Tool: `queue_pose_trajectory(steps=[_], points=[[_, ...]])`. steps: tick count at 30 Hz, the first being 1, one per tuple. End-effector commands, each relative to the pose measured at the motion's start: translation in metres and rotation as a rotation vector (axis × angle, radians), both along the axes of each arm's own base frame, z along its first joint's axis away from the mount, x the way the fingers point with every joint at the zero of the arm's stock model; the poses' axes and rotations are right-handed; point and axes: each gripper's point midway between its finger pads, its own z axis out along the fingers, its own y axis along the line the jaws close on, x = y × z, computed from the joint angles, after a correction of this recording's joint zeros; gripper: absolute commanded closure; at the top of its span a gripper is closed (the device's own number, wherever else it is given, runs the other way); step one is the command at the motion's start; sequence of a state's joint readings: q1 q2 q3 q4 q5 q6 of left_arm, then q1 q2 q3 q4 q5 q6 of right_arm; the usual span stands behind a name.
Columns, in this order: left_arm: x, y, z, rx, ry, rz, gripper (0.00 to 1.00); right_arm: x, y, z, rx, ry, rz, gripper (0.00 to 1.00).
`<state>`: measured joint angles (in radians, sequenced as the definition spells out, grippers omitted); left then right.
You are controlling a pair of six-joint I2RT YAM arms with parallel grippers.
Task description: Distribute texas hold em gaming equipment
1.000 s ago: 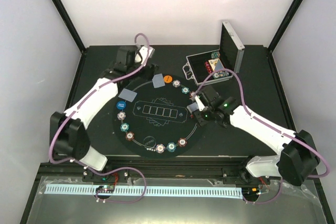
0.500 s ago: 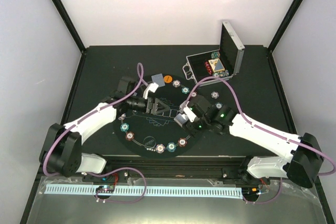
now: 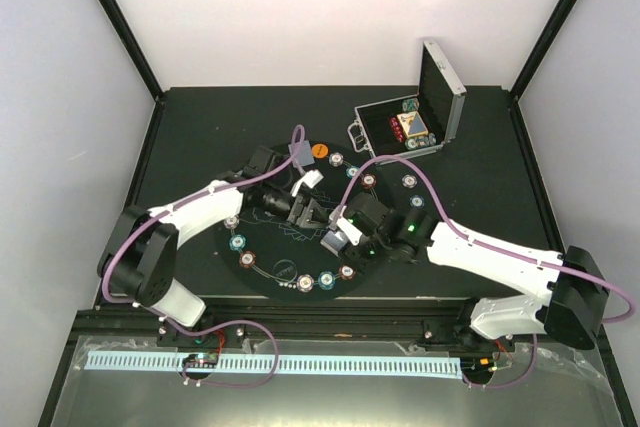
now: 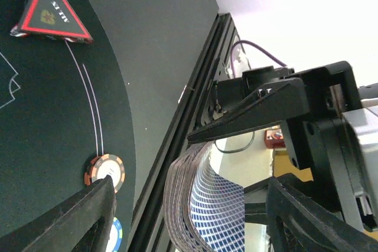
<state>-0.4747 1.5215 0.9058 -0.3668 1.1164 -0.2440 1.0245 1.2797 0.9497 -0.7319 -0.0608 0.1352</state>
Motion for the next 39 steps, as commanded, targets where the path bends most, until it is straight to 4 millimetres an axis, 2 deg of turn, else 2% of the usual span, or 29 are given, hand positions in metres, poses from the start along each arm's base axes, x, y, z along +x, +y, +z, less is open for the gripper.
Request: queue_pose_trajectory(steps=[1, 11, 19, 32, 39], points=[[-0.012, -0.007, -0.003, 0.000, -0.003, -0.097, 0.28, 0.004, 0.008, 0.010, 0.016, -0.037, 0.007, 0.46], [-0.029, -0.013, -0.017, 0.020, 0.035, -0.187, 0.29, 0.003, 0.008, 0.009, 0.010, -0.036, 0.013, 0.46], [-0.023, -0.017, -0.024, 0.050, 0.047, -0.178, 0.36, 0.002, 0.009, 0.007, 0.006, -0.030, 0.019, 0.46], [-0.018, -0.019, -0.035, 0.095, 0.066, -0.162, 0.36, 0.003, 0.009, 0.005, -0.001, -0.034, 0.017, 0.46], [-0.016, -0.014, -0.045, 0.152, 0.057, -0.155, 0.49, 0.003, 0.006, 0.005, -0.007, -0.036, 0.012, 0.46]])
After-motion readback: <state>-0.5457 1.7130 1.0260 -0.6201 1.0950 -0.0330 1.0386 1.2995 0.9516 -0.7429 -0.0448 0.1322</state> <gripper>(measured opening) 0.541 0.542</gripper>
